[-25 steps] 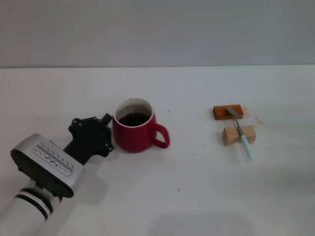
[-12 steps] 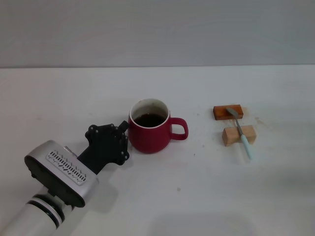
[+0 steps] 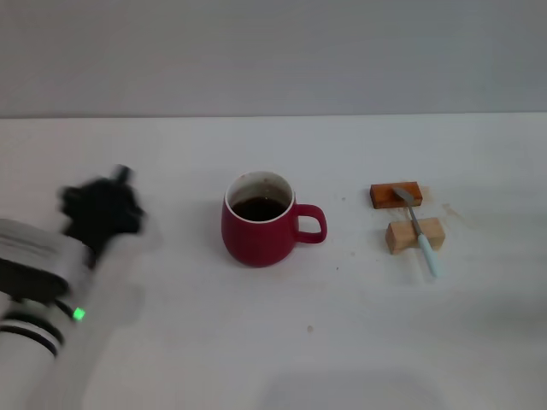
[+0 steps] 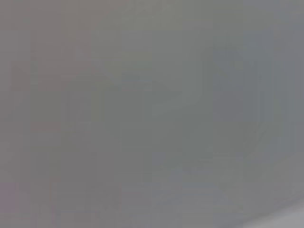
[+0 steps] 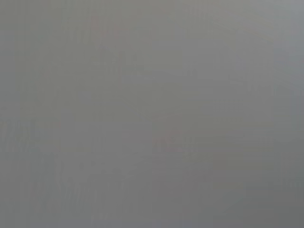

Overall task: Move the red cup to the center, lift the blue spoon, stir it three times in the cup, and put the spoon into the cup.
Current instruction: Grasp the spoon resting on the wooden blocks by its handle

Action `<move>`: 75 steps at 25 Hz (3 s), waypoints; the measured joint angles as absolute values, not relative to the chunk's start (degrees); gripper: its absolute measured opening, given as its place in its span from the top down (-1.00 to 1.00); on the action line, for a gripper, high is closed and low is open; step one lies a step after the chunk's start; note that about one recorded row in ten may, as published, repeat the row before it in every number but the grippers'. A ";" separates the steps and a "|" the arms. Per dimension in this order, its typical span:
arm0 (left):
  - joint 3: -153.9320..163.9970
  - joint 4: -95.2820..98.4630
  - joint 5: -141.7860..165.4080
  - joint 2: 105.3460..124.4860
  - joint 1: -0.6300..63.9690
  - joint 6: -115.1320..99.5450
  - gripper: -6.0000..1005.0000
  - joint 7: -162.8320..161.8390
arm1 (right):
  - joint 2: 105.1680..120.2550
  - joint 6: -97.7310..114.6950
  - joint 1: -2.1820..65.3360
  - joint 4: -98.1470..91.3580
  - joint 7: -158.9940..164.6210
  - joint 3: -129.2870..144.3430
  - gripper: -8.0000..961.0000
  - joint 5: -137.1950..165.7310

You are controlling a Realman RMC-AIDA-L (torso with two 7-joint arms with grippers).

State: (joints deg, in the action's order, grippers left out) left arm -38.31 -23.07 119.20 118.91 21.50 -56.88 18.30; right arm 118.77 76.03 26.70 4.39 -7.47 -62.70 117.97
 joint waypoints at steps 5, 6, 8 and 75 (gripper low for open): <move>-52.81 -21.52 118.73 118.35 21.05 -58.54 0.83 10.64 | 118.95 76.02 25.94 4.43 -7.34 -62.67 -0.55 118.01; -57.80 -20.14 118.81 118.18 21.52 -58.53 0.82 7.54 | 119.00 76.02 25.60 4.51 -7.17 -62.66 -0.55 118.02; -59.99 -19.02 118.93 118.11 21.96 -58.51 0.80 5.79 | 119.04 76.02 25.36 4.68 -7.13 -62.64 -0.55 118.03; -63.10 -11.16 119.18 117.82 25.13 -61.34 -0.72 -1.68 | 119.71 58.97 14.21 31.47 -5.02 -18.60 -0.54 107.83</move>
